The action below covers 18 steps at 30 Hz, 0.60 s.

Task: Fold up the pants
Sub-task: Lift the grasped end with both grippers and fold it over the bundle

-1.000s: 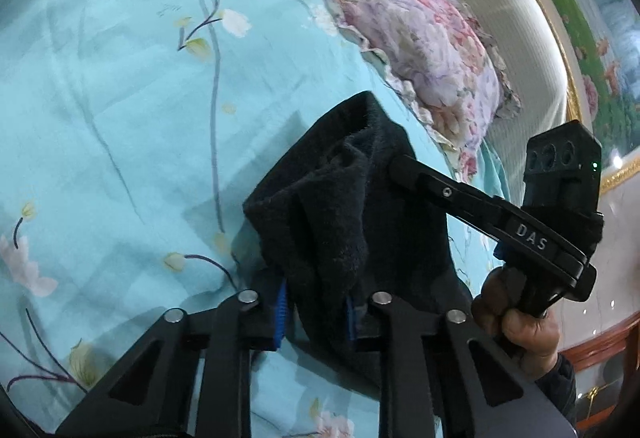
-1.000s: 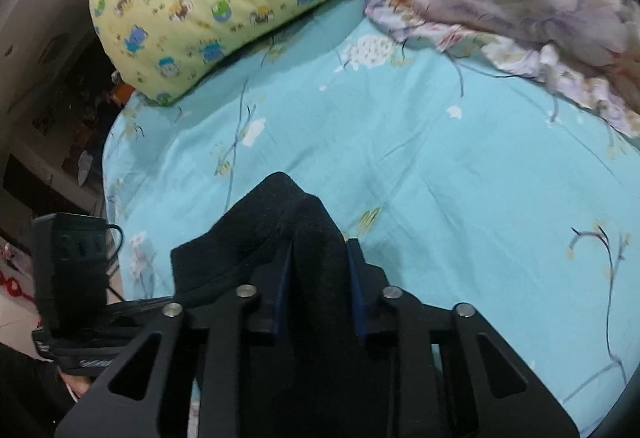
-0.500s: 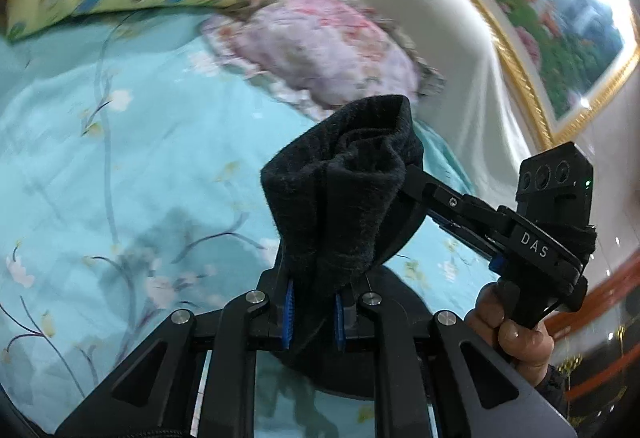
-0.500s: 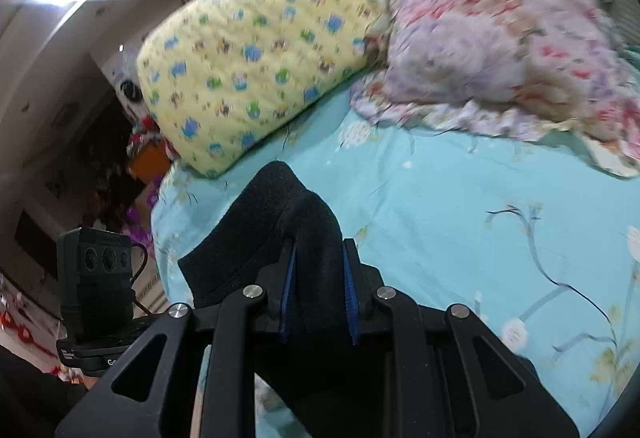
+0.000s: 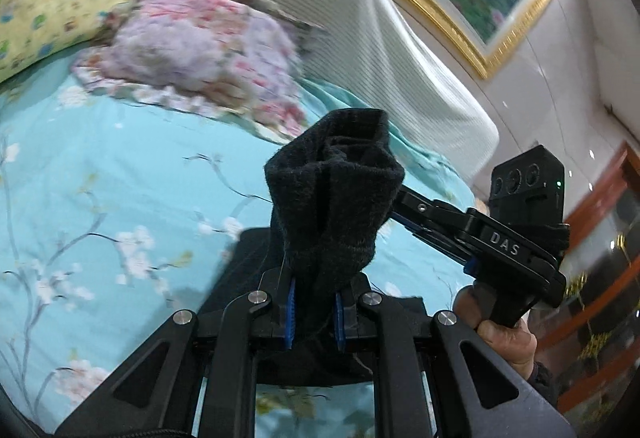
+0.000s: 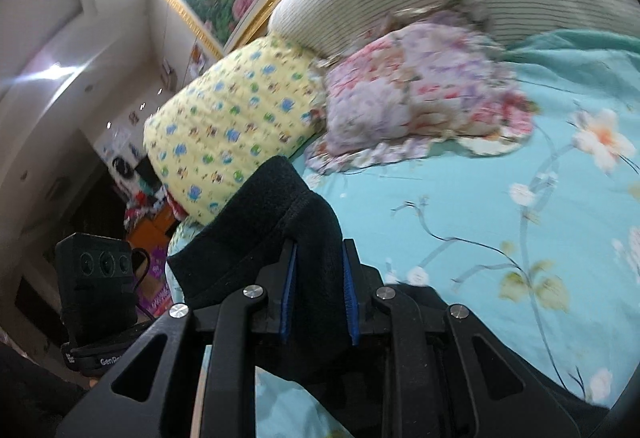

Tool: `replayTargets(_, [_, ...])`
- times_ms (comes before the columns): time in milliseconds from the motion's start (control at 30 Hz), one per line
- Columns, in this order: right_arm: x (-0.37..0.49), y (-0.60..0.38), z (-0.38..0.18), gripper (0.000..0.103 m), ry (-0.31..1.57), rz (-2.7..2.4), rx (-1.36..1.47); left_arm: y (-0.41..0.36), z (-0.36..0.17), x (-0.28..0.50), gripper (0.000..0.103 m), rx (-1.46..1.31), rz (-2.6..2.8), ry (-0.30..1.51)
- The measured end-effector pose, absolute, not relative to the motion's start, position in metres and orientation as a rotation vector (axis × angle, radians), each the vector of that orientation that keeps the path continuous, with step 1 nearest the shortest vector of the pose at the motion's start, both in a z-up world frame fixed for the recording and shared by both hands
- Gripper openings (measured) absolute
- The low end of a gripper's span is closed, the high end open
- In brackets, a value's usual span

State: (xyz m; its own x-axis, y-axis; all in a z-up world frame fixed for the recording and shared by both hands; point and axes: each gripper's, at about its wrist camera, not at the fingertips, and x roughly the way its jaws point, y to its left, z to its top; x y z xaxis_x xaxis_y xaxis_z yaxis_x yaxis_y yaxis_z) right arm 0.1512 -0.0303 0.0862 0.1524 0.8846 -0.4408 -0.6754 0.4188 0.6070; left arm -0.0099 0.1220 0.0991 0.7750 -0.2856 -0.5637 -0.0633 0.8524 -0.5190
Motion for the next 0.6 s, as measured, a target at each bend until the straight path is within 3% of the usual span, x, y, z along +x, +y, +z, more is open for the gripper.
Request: replayTargets(600, [0.150,-0.145,0.032,0.022,0.856,0.992,0.486,0.013,0.067,0.022,0.013,-0.339,-0.219,0.796])
